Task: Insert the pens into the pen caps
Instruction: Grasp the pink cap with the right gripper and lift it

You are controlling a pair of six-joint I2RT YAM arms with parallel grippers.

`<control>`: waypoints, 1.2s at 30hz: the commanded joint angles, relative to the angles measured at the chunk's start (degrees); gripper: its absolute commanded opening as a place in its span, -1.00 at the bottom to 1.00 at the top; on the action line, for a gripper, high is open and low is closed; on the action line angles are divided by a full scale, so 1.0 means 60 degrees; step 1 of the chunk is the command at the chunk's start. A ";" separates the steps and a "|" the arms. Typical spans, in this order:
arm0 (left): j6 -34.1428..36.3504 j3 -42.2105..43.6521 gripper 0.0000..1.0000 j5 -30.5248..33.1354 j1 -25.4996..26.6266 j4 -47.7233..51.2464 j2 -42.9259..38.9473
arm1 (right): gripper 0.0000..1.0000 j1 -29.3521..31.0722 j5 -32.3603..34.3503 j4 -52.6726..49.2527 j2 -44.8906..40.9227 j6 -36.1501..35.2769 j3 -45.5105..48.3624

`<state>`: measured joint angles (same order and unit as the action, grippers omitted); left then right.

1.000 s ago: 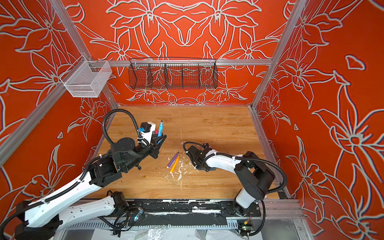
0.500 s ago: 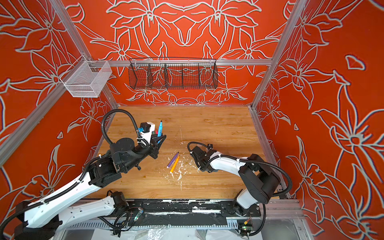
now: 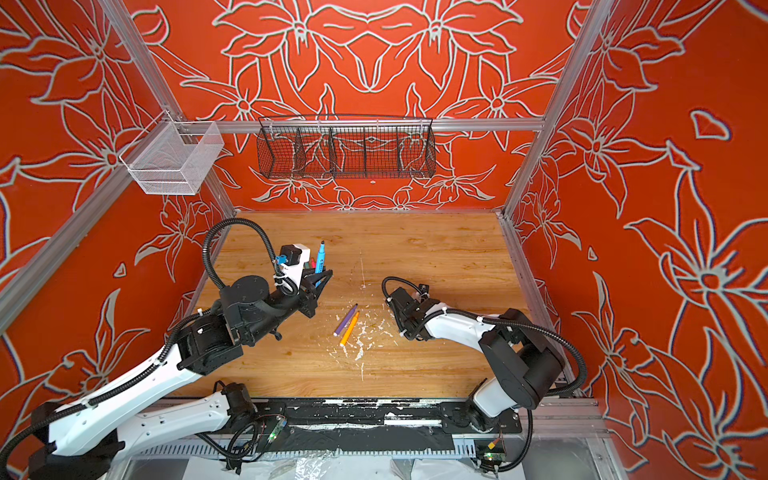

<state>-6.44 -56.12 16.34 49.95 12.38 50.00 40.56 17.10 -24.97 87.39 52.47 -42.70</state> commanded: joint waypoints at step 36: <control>-0.1397 -0.0298 -1.00 -0.2408 0.0011 -0.0369 0.0885 | -0.72 -0.0095 -0.1584 0.1136 -0.6424 -0.1655 -0.1378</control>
<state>-14.85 -57.04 7.16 49.95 12.27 53.93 39.51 10.17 -22.55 51.33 45.06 -48.56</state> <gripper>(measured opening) 0.152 0.174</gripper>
